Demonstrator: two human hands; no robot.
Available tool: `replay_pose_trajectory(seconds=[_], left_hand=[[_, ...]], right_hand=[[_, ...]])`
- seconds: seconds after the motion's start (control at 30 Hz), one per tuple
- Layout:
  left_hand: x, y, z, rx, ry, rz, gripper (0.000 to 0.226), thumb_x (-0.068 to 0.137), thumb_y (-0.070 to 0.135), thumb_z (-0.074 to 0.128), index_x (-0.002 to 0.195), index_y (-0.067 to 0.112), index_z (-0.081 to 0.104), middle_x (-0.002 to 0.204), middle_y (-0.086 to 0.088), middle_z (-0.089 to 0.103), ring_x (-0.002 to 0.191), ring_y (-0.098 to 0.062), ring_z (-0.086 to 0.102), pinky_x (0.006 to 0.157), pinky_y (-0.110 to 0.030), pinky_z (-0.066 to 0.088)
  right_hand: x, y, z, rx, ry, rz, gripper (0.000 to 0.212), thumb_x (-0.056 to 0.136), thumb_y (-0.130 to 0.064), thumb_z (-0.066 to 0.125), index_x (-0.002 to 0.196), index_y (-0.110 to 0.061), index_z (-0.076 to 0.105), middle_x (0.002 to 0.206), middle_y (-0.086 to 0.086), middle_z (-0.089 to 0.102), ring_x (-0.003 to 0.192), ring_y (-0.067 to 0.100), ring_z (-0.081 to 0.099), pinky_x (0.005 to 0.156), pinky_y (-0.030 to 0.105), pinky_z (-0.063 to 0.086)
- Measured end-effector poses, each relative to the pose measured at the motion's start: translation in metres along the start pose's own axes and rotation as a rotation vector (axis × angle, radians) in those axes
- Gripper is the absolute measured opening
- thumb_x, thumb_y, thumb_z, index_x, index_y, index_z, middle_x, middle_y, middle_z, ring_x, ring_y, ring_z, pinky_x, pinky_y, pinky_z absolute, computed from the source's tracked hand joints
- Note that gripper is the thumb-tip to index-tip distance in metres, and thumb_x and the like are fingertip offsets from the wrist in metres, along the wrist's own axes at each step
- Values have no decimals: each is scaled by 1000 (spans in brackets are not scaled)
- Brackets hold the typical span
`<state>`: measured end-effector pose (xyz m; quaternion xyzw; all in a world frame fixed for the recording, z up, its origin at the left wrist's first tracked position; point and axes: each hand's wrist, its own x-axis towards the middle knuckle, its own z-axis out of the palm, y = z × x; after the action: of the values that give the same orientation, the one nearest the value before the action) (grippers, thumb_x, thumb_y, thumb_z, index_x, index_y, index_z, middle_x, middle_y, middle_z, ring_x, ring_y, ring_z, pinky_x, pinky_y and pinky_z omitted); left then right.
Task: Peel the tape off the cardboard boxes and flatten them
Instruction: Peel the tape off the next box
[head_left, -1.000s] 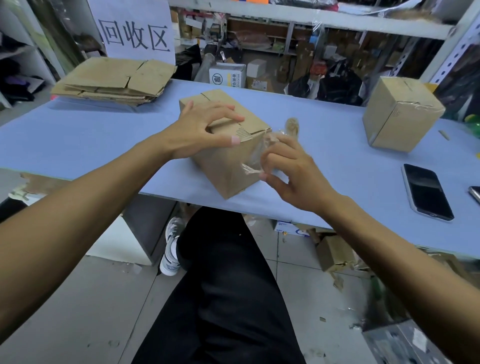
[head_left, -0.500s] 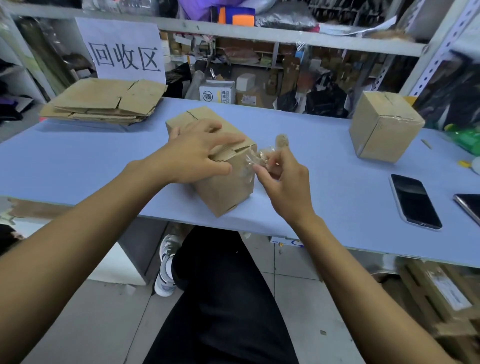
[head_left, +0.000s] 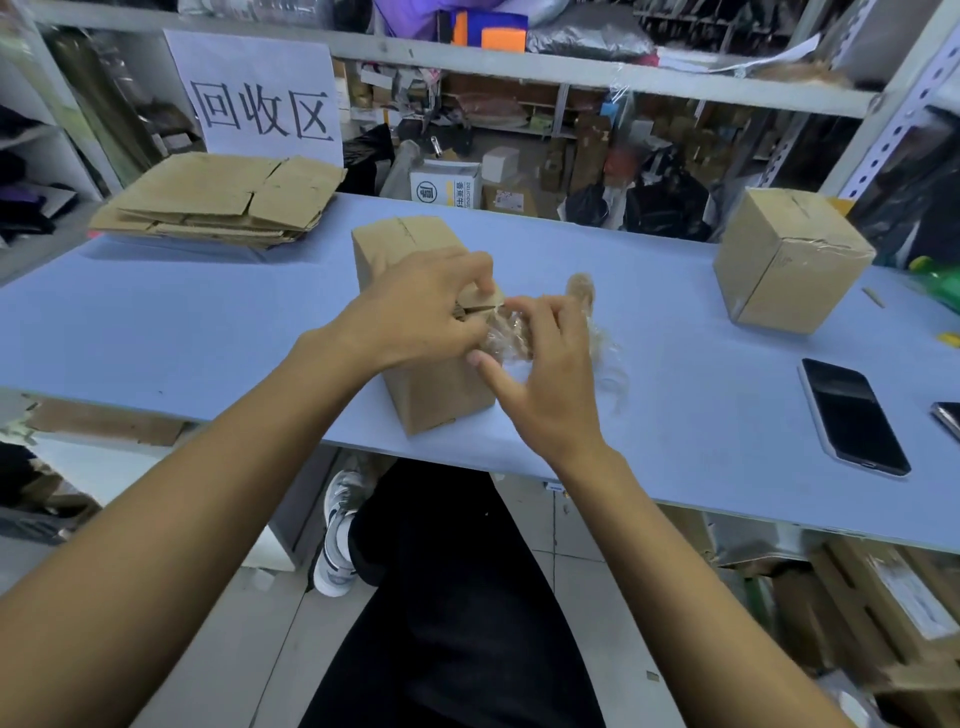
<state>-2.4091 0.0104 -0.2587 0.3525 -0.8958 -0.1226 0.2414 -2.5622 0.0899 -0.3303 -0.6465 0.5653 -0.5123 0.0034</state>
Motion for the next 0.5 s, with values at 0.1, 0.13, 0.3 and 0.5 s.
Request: replay_pose_trajectory(seconds=[0.1,0.13,0.3,0.5], left_hand=[[-3,-1,4,46,45,-8,45,69,52,41,103,27,58,104,8,65,102,-21,57,96,-55,40],[-5,-2,6,68,59,-3,49,69,55,38,104,27,58,106,9,65,104,-21,57,97,-55,36],[-10,-5,12,166,88,44,55,74,65,38,107,27,57,113,13,62,112,-17,55,93,-51,30],[-12,-12,11,131,88,43,65,76,80,42,111,29,59,120,17,60,121,-14,52,99,-57,30]], right_hand=[[3,0,6,87,111,75,40,81,-8,80,114,-5,58,108,3,56,98,11,54,88,19,45],[5,0,6,128,168,101,36,79,-5,80,108,-6,60,109,3,57,99,8,54,87,16,44],[-1,5,17,183,267,104,13,81,-8,81,90,-5,73,97,6,64,91,7,59,82,15,44],[10,9,-9,187,28,78,13,84,-23,79,85,-11,76,81,-6,60,77,-2,58,71,12,41]])
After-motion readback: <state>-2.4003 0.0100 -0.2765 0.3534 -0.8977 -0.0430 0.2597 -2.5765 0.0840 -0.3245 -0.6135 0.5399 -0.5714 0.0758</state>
